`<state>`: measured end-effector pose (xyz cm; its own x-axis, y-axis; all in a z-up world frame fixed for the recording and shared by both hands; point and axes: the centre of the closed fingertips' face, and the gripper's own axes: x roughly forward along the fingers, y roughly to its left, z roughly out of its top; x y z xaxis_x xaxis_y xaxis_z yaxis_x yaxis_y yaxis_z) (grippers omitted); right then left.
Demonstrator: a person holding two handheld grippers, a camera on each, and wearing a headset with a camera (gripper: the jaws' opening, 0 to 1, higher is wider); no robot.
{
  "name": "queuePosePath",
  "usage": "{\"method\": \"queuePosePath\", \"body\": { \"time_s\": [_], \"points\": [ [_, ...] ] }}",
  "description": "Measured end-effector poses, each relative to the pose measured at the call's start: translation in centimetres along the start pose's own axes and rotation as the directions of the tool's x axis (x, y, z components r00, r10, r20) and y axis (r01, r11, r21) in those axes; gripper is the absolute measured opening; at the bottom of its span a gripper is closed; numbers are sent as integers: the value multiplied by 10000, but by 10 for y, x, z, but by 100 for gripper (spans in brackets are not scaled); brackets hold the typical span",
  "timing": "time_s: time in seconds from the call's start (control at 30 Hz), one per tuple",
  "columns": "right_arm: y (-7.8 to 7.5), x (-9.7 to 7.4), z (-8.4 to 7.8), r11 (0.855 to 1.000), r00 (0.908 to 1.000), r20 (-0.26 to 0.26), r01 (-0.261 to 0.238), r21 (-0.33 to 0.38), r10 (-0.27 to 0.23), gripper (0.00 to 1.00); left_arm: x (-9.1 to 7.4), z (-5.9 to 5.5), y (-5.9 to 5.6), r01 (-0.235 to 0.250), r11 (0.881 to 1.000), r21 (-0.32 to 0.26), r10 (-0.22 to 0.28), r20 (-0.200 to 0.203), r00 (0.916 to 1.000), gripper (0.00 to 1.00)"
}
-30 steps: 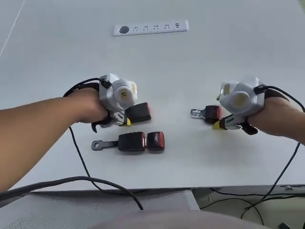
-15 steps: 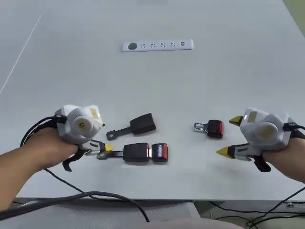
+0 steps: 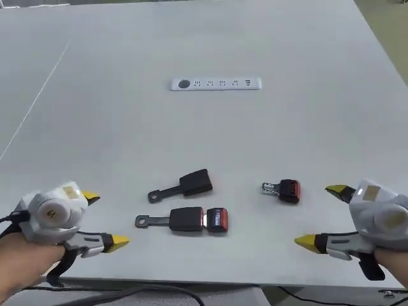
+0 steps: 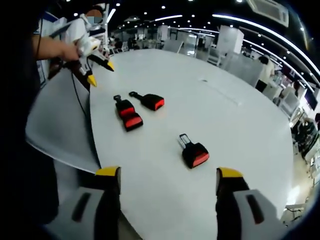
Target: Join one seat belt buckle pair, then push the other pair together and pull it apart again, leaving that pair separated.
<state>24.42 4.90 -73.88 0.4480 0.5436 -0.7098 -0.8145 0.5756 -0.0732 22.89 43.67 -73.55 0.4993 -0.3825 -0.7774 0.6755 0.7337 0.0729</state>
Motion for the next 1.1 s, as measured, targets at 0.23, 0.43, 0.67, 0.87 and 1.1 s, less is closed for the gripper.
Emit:
{"method": "queuePosePath", "body": {
  "time_s": [0.23,0.43,0.67,0.87,1.1],
  "points": [
    [9,-10,11,9989,9948,1009,68,459,-114,100,-19,-7,5,-98,9951,-989,196,995,9948,89],
    [12,-8,11,9970,9944,1020,199,746,-275,100,-21,-8,-4,-219,9934,-1124,329,971,9947,100],
    [12,-5,15,9946,9925,1145,318,992,-431,100,-25,0,-3,-548,9926,-1085,669,1114,9915,100],
    [11,-10,16,9910,9892,1333,446,1265,-615,100,-29,10,-9,-693,9924,-1020,834,1406,9866,100],
    [13,-16,11,9913,9884,1366,501,1216,-667,100,-31,13,-14,-735,9926,-968,875,1495,9849,100]
  ]
}}
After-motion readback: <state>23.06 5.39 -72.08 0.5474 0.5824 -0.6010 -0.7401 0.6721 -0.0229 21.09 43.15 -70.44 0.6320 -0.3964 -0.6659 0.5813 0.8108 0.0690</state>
